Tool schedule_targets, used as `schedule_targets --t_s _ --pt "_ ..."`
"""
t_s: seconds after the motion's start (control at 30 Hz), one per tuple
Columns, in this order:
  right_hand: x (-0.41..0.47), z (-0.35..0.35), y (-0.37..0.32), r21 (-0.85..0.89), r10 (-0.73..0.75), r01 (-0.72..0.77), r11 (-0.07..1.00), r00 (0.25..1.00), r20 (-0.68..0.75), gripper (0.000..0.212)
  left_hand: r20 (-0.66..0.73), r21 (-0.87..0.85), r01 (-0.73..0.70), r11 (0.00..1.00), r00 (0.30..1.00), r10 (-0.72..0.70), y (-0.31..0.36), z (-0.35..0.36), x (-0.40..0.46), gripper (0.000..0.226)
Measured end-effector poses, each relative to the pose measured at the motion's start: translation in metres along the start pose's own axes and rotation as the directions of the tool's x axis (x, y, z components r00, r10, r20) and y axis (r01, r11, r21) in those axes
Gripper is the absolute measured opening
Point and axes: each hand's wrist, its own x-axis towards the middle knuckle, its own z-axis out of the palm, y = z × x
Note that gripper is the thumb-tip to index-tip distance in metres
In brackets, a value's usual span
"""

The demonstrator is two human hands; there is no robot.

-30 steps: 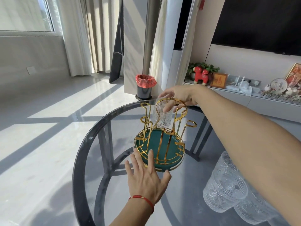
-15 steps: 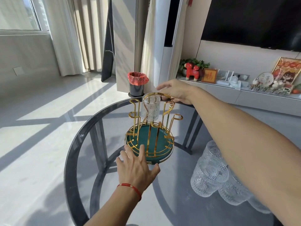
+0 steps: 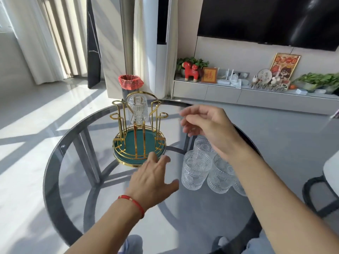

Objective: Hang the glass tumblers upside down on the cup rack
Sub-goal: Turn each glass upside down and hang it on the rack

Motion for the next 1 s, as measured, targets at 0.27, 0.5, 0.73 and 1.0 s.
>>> schedule_targets --t_s 0.27,0.5,0.73,1.0 --pt "-0.068 -0.013 0.052 0.182 0.146 -0.103 0.978 0.959 -0.242 0.016 0.04 -0.544 0.017 0.839 0.999 0.006 0.028 0.043 0.012 0.101" --pt "-0.065 -0.005 0.06 -0.025 0.072 -0.09 0.996 0.914 -0.4 0.026 -0.099 -0.568 -0.016 0.823 0.994 -0.049 0.043 0.054 0.024 0.094" --pt "-0.071 -0.004 0.058 -0.275 -0.063 -0.032 0.961 0.942 -0.331 0.02 -0.12 -0.608 0.095 0.789 0.97 -0.209 0.027 0.03 0.033 0.085" --pt "-0.073 0.031 0.063 -0.366 0.155 -0.134 0.921 0.988 0.029 0.065 0.156 -0.986 0.164 -0.009 0.921 -0.357 0.006 0.0 0.024 0.066"
